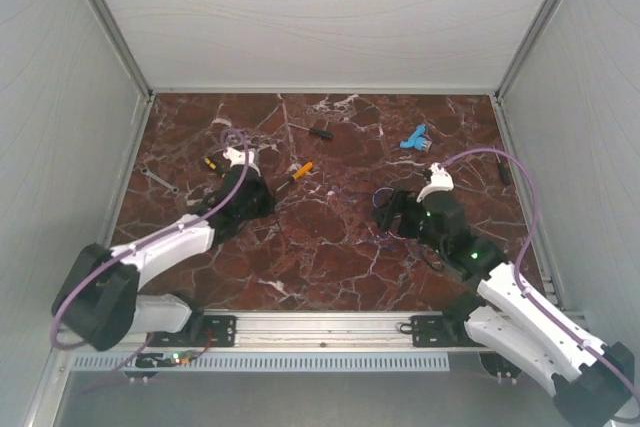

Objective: Zip-tie the wires
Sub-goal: Pick up the ribbon at the center of the board.

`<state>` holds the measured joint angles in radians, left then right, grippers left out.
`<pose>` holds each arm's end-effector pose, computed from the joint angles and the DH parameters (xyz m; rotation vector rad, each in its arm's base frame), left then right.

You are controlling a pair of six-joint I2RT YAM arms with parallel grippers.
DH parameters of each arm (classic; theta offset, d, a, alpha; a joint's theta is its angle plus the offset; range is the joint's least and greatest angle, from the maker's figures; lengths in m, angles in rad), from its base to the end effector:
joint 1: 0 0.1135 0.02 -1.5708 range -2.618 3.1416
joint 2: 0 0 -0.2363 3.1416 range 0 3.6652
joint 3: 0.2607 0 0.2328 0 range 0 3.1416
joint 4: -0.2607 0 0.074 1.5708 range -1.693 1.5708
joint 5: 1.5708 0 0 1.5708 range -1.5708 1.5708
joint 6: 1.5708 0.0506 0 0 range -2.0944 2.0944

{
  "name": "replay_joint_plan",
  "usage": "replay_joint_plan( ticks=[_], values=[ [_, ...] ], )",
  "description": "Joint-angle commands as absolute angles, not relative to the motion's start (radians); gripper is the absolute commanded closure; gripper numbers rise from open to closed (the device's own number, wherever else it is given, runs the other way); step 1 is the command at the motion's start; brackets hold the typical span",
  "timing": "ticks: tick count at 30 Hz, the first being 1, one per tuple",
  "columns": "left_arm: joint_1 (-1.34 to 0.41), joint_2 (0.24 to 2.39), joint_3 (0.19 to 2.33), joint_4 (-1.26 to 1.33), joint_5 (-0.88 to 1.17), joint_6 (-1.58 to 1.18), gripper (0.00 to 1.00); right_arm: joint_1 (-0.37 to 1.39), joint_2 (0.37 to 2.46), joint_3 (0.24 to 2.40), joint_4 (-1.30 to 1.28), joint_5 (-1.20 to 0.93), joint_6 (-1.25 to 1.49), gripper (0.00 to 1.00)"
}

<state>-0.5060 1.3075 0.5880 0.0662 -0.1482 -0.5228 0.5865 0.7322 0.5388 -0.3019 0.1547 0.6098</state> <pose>0.2360 -0.1223 0.1632 -0.1011 2.2434 -0.4003 0.1589 0.0962 0.2282 0.1220 2.1071 0.5730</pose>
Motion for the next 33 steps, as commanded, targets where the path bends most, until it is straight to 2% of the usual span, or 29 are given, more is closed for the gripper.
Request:
replay_joint_plan(
  ticks=[1,11,17,22,25,33],
  values=[
    [-0.517,1.18,0.565,0.185,0.054,-0.473,1.0,0.582,0.677,0.548,-0.252,0.053,0.573,0.2],
    [-0.541,0.981,0.512,0.358,0.511,-0.451,1.0,0.581,0.584,0.561,-0.19,-0.202,0.525,0.16],
    [-0.567,0.938,0.483,0.498,0.762,-0.493,1.0,0.581,0.506,0.486,0.081,-0.469,0.542,0.17],
    [-0.587,0.917,0.483,0.628,0.865,-0.584,1.0,0.584,0.51,0.48,0.258,-0.52,0.596,0.26],
    [-0.607,0.911,0.489,0.707,0.854,-0.642,1.0,0.588,0.537,0.491,0.332,-0.494,0.628,0.36],
    [-0.644,0.916,0.506,0.894,0.784,-0.724,1.0,0.655,0.62,0.501,0.542,-0.44,0.647,0.52]
  ],
)
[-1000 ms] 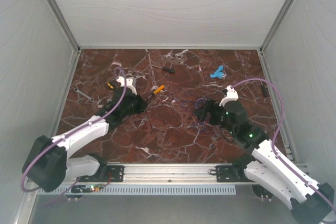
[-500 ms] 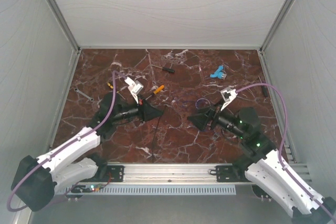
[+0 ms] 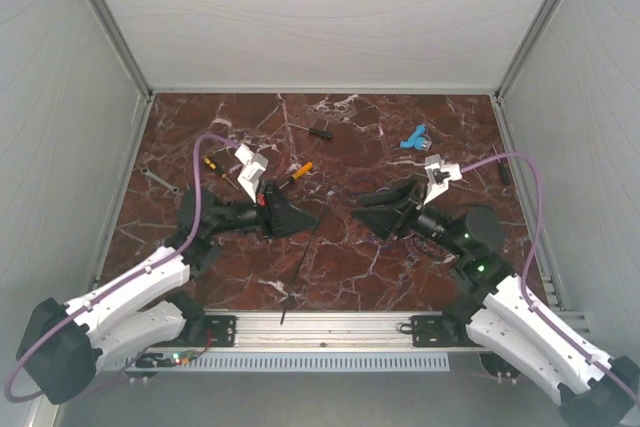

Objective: Zip-tie the wires
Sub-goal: Pick up the ribbon at the center of the board.

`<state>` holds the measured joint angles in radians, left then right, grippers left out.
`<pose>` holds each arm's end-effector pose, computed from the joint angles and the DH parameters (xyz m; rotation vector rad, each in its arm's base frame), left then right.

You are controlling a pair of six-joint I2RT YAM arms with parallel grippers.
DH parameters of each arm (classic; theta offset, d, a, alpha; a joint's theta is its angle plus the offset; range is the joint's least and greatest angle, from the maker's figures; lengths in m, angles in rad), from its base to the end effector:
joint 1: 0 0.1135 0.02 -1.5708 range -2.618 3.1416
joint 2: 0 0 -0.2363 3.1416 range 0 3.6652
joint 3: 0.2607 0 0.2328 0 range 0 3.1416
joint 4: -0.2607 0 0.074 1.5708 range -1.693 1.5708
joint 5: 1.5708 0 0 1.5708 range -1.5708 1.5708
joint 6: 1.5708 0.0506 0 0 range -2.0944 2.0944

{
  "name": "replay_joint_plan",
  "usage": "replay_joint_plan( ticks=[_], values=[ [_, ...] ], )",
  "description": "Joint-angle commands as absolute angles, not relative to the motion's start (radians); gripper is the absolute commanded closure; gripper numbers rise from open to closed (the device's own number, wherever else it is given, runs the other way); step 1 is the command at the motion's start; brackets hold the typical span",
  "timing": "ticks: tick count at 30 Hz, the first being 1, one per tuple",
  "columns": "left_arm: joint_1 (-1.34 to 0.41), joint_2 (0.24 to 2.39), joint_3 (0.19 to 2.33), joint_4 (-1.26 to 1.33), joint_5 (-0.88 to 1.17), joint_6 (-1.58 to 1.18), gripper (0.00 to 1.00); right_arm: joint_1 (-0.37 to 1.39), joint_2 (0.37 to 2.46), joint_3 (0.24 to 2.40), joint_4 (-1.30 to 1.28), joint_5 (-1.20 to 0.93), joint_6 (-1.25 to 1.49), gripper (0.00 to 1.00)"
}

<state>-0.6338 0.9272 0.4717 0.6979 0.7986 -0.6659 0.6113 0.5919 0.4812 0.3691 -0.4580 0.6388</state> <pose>0.1499 -0.1552 0.2837 0.7401 1.4274 -1.5694 0.1260 0.1156 0.3106 -0.4073 1.4153 1.3376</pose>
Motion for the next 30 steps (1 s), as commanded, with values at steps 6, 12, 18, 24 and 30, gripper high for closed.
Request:
replay_joint_plan(
  ticks=[6,12,18,24,30],
  values=[
    [-0.644,0.929,0.513,1.003,0.762,-0.771,1.0,0.74,0.687,0.537,0.633,-0.407,0.596,0.65],
    [-0.644,0.955,0.506,1.098,0.785,-0.814,1.0,0.813,0.751,0.59,0.626,-0.404,0.53,0.68],
    [-0.644,0.959,0.498,1.121,0.796,-0.816,1.0,0.854,0.8,0.615,0.656,-0.397,0.517,0.74],
    [-0.644,0.945,0.495,1.119,0.8,-0.811,1.0,0.883,0.844,0.631,0.678,-0.383,0.518,0.79],
    [-0.644,0.934,0.483,1.12,0.799,-0.816,1.0,0.913,0.882,0.65,0.693,-0.363,0.526,0.91]
  ],
)
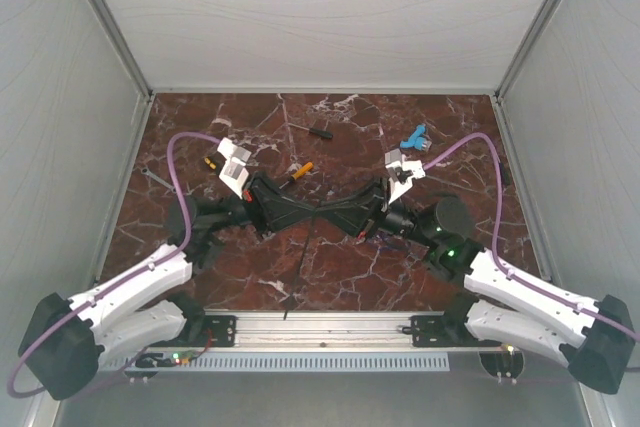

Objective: Zip-tie the wires
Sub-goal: Pick up the ribbon at the center of the board.

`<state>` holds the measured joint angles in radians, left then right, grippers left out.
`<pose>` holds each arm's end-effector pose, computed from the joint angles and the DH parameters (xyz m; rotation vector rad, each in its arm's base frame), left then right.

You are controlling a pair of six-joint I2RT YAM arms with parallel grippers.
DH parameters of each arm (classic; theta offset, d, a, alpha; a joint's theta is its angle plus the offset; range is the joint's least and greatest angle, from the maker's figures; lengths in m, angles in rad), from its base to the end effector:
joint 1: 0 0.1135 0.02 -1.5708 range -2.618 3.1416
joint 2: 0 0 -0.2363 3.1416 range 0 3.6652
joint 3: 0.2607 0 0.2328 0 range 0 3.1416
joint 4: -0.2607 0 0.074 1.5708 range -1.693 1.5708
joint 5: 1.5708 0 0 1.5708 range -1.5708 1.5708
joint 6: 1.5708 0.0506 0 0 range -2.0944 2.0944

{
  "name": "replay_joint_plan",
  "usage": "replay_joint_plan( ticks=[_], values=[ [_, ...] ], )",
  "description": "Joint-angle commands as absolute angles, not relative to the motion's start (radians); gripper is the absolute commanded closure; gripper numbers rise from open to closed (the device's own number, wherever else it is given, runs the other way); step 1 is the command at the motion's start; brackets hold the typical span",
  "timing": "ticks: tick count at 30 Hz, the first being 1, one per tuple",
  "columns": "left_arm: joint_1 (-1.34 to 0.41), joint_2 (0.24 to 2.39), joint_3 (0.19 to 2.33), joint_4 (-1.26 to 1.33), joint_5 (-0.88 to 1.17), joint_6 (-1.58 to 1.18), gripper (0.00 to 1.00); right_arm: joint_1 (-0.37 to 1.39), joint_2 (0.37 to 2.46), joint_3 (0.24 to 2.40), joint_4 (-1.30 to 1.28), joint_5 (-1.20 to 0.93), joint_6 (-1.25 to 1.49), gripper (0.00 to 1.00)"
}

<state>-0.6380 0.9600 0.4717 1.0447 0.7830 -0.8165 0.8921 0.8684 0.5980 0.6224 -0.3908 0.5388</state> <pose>0.1431 -0.1505 0.3126 0.7128 1.1634 -1.6480 0.1190 0.1783 0.3333 -0.6086 1.2505 1.4572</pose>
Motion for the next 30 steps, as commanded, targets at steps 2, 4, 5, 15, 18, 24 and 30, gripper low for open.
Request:
replay_joint_plan(
  ticks=[2,4,5,15,18,24,30],
  values=[
    [-0.644,0.928,0.48,1.117,0.801,-0.815,1.0,0.922,0.889,0.655,0.693,-0.355,0.526,0.95],
    [-0.644,0.923,0.478,1.112,0.803,-0.813,1.0,0.928,0.888,0.656,0.695,-0.347,0.525,0.99],
    [-0.644,0.92,0.476,1.111,0.802,-0.813,1.0,0.931,0.887,0.655,0.695,-0.343,0.525,1.0],
    [-0.645,0.907,0.462,1.114,0.8,-0.814,1.0,0.932,0.886,0.67,0.681,-0.311,0.546,0.86],
    [-0.645,0.902,0.46,1.111,0.8,-0.81,1.0,0.932,0.884,0.667,0.689,-0.299,0.553,0.86],
    [-0.645,0.9,0.457,1.104,0.793,-0.806,1.0,0.933,0.874,0.668,0.695,-0.286,0.557,0.8],
    [-0.644,0.9,0.459,1.109,0.786,-0.808,1.0,0.932,0.879,0.661,0.696,-0.295,0.561,0.96]
  ],
)
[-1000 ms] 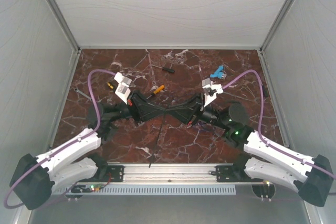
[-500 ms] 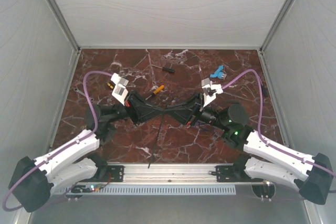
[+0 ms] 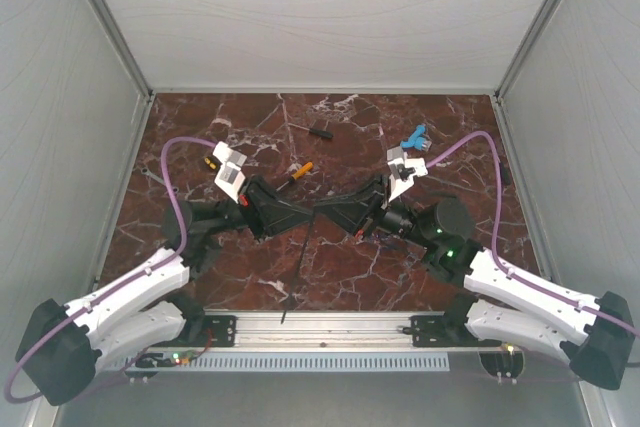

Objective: Zip-tie the wires
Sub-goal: Pick up the ribbon at the center of the board.

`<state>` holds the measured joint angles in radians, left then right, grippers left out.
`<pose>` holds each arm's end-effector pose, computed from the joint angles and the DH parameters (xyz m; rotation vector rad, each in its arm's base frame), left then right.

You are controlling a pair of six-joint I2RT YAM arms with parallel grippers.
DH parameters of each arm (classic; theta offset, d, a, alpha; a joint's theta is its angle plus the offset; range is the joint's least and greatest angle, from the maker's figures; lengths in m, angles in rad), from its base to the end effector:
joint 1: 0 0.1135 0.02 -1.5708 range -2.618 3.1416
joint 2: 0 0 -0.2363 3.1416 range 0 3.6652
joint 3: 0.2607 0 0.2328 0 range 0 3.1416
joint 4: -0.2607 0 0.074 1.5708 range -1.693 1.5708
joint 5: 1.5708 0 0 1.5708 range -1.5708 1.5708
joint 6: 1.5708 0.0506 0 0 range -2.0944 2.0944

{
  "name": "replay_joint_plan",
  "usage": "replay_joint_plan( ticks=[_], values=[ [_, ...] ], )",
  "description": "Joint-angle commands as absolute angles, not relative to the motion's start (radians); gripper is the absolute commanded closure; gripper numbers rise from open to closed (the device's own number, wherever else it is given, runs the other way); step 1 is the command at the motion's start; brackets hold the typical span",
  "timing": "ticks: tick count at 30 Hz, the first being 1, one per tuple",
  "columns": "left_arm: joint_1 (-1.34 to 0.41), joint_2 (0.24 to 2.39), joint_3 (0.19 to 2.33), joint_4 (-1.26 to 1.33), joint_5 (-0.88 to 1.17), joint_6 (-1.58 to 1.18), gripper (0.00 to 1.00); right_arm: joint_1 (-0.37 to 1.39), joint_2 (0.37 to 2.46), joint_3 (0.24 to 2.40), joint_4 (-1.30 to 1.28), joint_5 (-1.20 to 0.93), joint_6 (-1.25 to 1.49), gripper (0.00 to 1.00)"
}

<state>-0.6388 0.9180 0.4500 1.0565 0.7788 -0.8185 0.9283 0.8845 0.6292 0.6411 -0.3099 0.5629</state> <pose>0.1360 -0.1453 0.3144 0.7149 1.1288 -1.6443 0.1172 0.1824 0.3435 -0.5367 1.2325 1.4700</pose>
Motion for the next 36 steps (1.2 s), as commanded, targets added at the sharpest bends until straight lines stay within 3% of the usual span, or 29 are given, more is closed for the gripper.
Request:
replay_joint_plan(
  ticks=[1,8,9,10,11,15,19,21,23,27,30,31,34,36],
  values=[
    [-0.646,0.902,0.459,1.11,0.784,-0.808,1.0,0.933,0.879,0.659,0.697,-0.296,0.561,1.0],
    [-0.645,0.915,0.459,1.087,0.79,-0.795,0.98,0.931,0.872,0.648,0.692,-0.286,0.552,1.0],
    [-0.645,0.912,0.459,1.07,0.791,-0.782,0.84,0.932,0.869,0.654,0.681,-0.279,0.544,1.0],
    [-0.645,0.906,0.457,1.041,0.792,-0.767,0.63,0.932,0.864,0.659,0.664,-0.273,0.536,1.0],
    [-0.646,0.899,0.454,1.014,0.791,-0.746,0.54,0.932,0.862,0.667,0.65,-0.267,0.526,1.0],
    [-0.647,0.868,0.42,0.914,0.751,-0.667,0.5,0.93,0.854,0.68,0.621,-0.245,0.5,1.0],
    [-0.649,0.87,0.401,0.901,0.759,-0.642,0.55,0.931,0.861,0.682,0.619,-0.24,0.496,1.0],
    [-0.648,0.875,0.4,0.897,0.759,-0.638,0.73,0.931,0.865,0.683,0.62,-0.242,0.497,1.0],
    [-0.649,0.877,0.401,0.886,0.746,-0.632,1.0,0.93,0.867,0.685,0.618,-0.243,0.495,1.0],
    [-0.65,0.878,0.402,0.879,0.721,-0.635,1.0,0.931,0.864,0.682,0.606,-0.257,0.485,1.0],
    [-0.65,0.879,0.405,0.896,0.714,-0.66,1.0,0.931,0.861,0.664,0.587,-0.271,0.463,0.74],
    [-0.65,0.879,0.406,0.9,0.713,-0.667,1.0,0.93,0.858,0.653,0.585,-0.269,0.456,0.71],
    [-0.65,0.877,0.414,0.896,0.707,-0.676,1.0,0.931,0.853,0.633,0.59,-0.262,0.446,0.69],
    [-0.651,0.879,0.414,0.896,0.708,-0.677,1.0,0.931,0.856,0.634,0.588,-0.259,0.44,0.73]
  ],
)
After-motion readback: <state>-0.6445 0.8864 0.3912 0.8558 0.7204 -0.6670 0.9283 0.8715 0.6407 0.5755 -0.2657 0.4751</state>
